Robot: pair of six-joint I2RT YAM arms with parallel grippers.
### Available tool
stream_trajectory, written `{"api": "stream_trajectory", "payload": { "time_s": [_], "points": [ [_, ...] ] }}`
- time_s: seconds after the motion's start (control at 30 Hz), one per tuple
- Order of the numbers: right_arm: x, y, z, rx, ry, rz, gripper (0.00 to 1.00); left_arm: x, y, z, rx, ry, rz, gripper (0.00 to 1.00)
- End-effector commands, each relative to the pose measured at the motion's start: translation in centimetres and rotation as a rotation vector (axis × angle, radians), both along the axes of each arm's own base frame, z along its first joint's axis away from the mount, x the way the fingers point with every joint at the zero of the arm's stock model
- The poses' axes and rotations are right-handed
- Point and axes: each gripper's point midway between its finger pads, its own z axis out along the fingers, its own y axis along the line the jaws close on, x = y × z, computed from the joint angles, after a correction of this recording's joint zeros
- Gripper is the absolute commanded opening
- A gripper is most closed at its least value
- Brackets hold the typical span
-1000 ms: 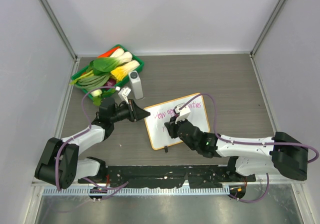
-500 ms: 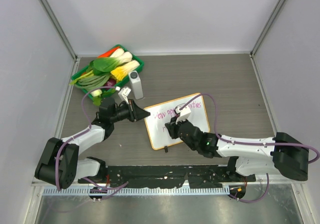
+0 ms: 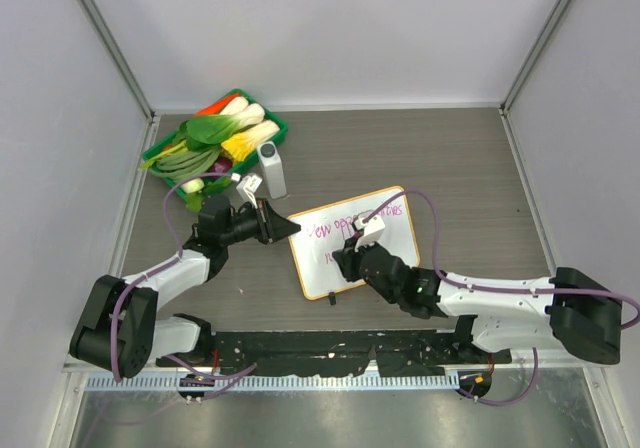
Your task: Write a sentence on the whiteboard
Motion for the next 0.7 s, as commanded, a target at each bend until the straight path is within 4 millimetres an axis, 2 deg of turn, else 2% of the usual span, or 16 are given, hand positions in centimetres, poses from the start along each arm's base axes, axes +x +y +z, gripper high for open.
{"api": "stream_trajectory", "payload": {
  "time_s": [0.0, 0.23, 0.37, 0.5, 0.67],
  "points": [
    [0.0, -0.6, 0.4, -0.008, -0.003, -0.014, 0.01, 0.5, 0.4, -0.9, 0.066, -0.044, 0.02, 0.0],
    [-0.1, -0.2, 3.8, 0.087, -0.036, 0.002, 0.02, 0.5, 0.5, -1.0, 0.068, -0.042, 0.021, 0.0],
    [0.4, -0.5, 5.0, 0.091, -0.067, -0.027, 0.01, 0.5, 0.5, -0.9, 0.067, -0.044, 0.021, 0.0],
    [1.0, 0.0, 5.2, 0.07, -0.081, -0.031, 0.01, 0.5, 0.5, -1.0, 0.068, -0.042, 0.021, 0.0],
    [2.0, 0.2, 4.2, 0.025, -0.085, -0.052, 0.01, 0.5, 0.5, -0.9, 0.067, -0.044, 0.021, 0.0]
  ]
}}
